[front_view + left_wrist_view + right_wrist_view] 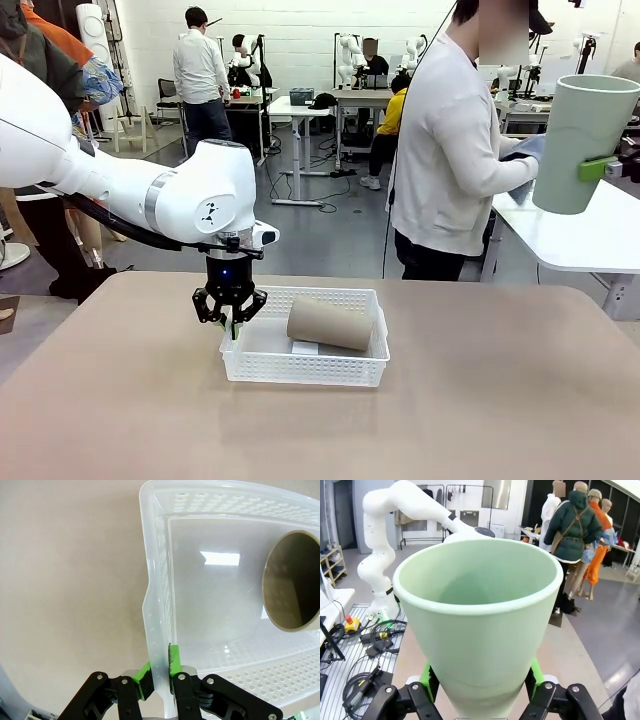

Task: Clean and organize the cups into the basket.
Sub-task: Pick up the Reusable plastic cup from the right side of the table and stack it inside the Organizing basket in the center of the table.

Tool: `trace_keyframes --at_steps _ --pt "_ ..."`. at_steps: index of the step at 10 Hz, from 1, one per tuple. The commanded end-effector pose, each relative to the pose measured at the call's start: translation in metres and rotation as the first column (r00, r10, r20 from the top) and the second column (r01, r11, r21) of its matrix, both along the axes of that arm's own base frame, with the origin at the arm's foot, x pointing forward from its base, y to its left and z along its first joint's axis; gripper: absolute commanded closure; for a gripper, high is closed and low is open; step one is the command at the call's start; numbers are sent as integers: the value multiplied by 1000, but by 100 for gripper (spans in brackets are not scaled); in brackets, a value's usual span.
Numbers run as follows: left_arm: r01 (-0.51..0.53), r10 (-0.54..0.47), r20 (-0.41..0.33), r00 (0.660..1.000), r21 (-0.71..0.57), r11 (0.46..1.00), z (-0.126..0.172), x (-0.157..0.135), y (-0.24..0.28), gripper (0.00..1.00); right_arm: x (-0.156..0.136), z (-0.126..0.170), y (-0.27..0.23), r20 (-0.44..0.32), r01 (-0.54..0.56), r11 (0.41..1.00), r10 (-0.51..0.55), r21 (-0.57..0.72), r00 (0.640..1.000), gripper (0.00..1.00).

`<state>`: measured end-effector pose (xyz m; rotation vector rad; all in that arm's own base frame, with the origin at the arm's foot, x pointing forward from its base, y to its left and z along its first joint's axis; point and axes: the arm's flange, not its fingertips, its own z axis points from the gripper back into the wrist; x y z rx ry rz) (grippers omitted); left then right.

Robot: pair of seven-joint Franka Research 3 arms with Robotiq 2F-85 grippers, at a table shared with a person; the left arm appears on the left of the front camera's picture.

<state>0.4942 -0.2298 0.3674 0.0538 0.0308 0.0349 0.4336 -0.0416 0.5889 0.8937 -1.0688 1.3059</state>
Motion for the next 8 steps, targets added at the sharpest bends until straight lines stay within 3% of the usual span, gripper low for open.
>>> trace_keyframes --at_steps 1,3,4,6,8 --pt "10 -10 8 1000 0 1000 0 1 1 100 -2 -8 -2 -8 -1 1000 2 8 1000 75" --pt "10 -10 8 1000 0 1000 0 1 1 100 -2 -8 -2 -8 -1 1000 2 8 1000 75" --pt "10 -10 8 1000 0 1000 0 1 1 100 0 -6 -3 -12 5 1000 -5 5 1000 18" --pt "10 -10 8 1000 0 1000 0 1 1 100 20 40 54 -36 -45 969 38 -243 999 18" --pt "10 -10 8 1000 0 1000 0 1 1 100 44 61 126 -86 -84 878 49 -471 995 18"
